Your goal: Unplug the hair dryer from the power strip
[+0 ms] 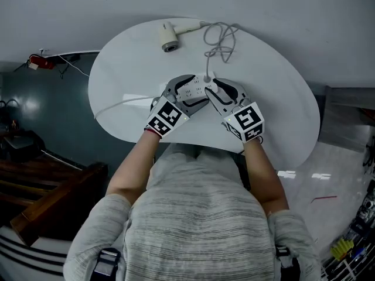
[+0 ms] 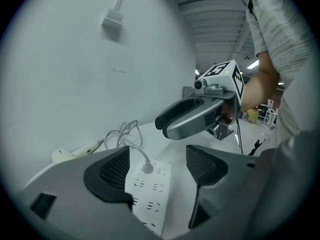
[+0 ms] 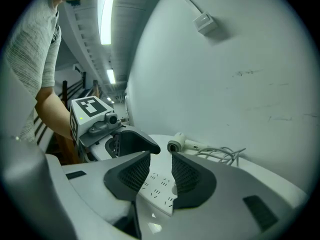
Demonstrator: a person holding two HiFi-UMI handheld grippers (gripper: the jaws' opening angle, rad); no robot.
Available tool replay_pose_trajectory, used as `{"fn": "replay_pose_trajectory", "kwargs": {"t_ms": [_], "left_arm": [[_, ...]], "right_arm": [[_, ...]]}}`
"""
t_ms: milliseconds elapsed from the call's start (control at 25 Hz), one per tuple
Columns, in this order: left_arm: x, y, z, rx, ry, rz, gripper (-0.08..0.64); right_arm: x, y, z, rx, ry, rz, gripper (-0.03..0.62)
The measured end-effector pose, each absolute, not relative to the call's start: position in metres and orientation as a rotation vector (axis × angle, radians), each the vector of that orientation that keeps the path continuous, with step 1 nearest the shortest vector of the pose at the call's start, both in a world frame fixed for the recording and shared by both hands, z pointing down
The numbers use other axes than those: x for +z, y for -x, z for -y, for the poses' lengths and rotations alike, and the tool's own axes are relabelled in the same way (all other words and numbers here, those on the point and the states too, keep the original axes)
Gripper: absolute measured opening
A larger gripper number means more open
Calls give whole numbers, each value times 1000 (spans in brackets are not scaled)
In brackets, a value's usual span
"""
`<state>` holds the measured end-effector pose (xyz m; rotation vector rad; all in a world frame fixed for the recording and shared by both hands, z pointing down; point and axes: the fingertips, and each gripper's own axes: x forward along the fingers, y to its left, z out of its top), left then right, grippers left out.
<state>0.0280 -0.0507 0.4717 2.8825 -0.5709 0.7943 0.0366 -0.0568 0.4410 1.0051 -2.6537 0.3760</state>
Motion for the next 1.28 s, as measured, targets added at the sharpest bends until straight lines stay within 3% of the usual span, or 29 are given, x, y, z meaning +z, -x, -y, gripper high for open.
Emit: {"fn": "replay_pose_trajectory", "kwargs": {"t_ms": [240,520,1280], "left_arm": [[510,-32,60,993,-2864,474,443],[559,-27,65,1255,-2778,380,491],[612,-30,68,1610,-2630,236,491]], "right_arm": [[470,-38,69,399,-986,2592,144],[500,-32,81,413,-947,2530,155],[543,-24,89,316,-833,2401,153]]}}
